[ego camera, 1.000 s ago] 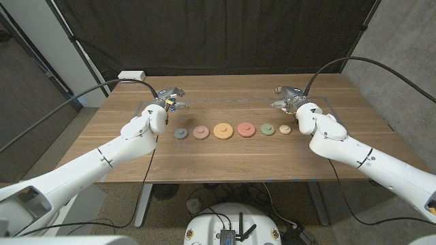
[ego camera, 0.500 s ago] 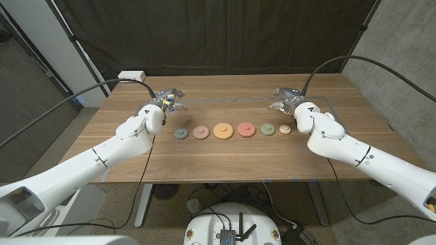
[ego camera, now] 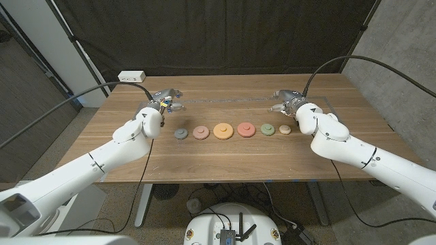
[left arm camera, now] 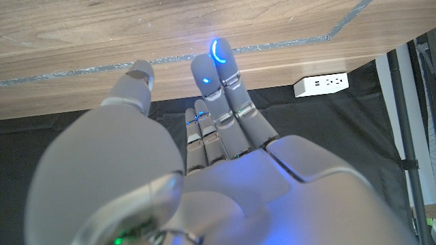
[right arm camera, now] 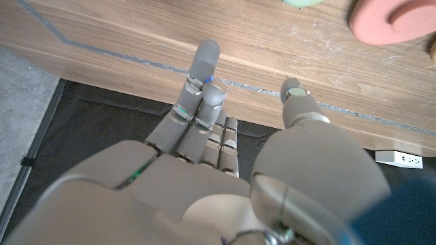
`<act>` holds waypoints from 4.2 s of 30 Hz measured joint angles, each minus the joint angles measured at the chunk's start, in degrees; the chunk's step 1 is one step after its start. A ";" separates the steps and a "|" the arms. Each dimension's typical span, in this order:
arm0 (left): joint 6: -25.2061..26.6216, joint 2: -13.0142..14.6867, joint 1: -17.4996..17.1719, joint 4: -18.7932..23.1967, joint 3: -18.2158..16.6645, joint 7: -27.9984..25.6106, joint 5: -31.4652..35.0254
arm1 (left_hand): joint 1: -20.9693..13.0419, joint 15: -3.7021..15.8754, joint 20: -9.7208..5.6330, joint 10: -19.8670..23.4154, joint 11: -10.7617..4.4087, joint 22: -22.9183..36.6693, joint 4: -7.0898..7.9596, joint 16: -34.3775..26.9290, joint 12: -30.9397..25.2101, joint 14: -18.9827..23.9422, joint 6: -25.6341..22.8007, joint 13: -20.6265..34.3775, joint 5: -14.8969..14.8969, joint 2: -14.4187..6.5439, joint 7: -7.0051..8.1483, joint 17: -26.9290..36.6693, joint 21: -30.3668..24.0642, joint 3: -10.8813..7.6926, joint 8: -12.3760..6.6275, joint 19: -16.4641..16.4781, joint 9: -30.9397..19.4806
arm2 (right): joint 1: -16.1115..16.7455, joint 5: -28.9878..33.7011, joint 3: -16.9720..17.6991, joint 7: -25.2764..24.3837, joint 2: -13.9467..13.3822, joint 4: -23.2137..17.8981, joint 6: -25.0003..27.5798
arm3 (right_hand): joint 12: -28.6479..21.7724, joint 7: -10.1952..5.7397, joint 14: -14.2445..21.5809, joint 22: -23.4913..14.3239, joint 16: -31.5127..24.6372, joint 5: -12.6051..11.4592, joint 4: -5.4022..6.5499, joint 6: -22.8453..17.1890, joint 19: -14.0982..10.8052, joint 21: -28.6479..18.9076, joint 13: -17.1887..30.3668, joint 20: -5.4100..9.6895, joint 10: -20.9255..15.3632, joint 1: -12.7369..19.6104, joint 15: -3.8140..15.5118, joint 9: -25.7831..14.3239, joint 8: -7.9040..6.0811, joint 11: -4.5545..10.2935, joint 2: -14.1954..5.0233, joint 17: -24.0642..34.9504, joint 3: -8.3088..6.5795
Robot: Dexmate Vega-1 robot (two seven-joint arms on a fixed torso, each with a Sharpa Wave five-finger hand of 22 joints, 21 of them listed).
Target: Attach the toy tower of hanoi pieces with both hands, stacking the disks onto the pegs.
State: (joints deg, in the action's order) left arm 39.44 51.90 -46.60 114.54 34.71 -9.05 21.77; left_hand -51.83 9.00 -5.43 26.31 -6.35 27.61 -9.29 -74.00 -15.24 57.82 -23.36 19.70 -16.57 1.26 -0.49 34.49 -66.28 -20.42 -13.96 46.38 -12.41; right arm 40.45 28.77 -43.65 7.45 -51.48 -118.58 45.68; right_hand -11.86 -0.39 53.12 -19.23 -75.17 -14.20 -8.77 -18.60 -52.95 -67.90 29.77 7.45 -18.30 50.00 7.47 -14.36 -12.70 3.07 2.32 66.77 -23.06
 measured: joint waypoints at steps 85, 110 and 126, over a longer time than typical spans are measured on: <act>-1.64 0.49 -4.93 0.42 -2.89 -5.59 -3.23 | -0.29 0.22 0.21 2.58 -0.53 -3.18 0.04 -2.50 0.67 0.22 -2.35 1.98 -0.66 -0.29 0.30 -1.55 -4.29 1.70 0.44 -0.41 0.02 | 1.18 14.12 -7.86 11.45 1.67 -7.75 6.54 | 0.20 0.61 -1.62 3.55 1.42 -0.43 -0.16 2.65 2.47 -4.22 -0.31 -0.80 1.84 0.47 -0.41 0.53 0.44 -0.61 -0.46 -2.05 3.33; -0.55 0.97 -6.11 1.97 -3.25 -6.12 -3.56 | -0.29 0.21 0.21 3.27 -0.63 -4.24 0.19 -2.94 1.06 0.21 -2.94 2.51 -0.66 -0.29 0.29 -1.85 -5.19 1.85 0.44 -0.40 -0.27 | 1.38 18.76 -8.31 15.67 4.42 -7.10 4.48 | 0.20 0.61 -1.73 4.08 1.41 -0.43 -0.12 2.65 2.67 -5.10 -0.30 -0.59 1.83 0.47 -0.52 0.52 0.44 -0.61 -0.45 -2.32 3.36; -1.15 1.01 -6.78 2.17 -3.42 -6.89 -3.99 | -0.37 0.34 0.21 3.27 -0.63 -5.03 0.19 -3.16 1.27 0.57 -3.07 2.78 -0.88 -0.83 0.19 -1.85 -6.08 1.85 0.88 -0.40 -0.26 | 1.91 21.11 -8.09 17.69 6.32 -6.41 3.67 | 0.20 1.13 -1.73 4.35 1.37 -0.43 -0.17 3.17 2.99 -5.65 -0.29 -0.91 1.83 0.46 -0.52 0.52 0.44 -0.61 -0.45 -2.32 3.79</act>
State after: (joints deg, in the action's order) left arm 38.29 52.91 -53.38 116.72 31.29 -15.94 17.77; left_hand -52.20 9.34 -5.21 29.58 -6.97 22.58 -9.10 -77.16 -13.97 58.39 -26.43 22.47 -17.45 0.43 -0.30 32.65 -72.35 -18.57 -13.09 45.98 -12.67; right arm 42.35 49.88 -51.74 25.14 -45.16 -124.98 49.35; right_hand -11.65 0.74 51.39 -14.89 -73.80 -14.63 -8.94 -15.43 -49.96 -73.55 29.47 6.54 -16.48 50.47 6.96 -13.85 -12.26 2.46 1.87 64.45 -19.27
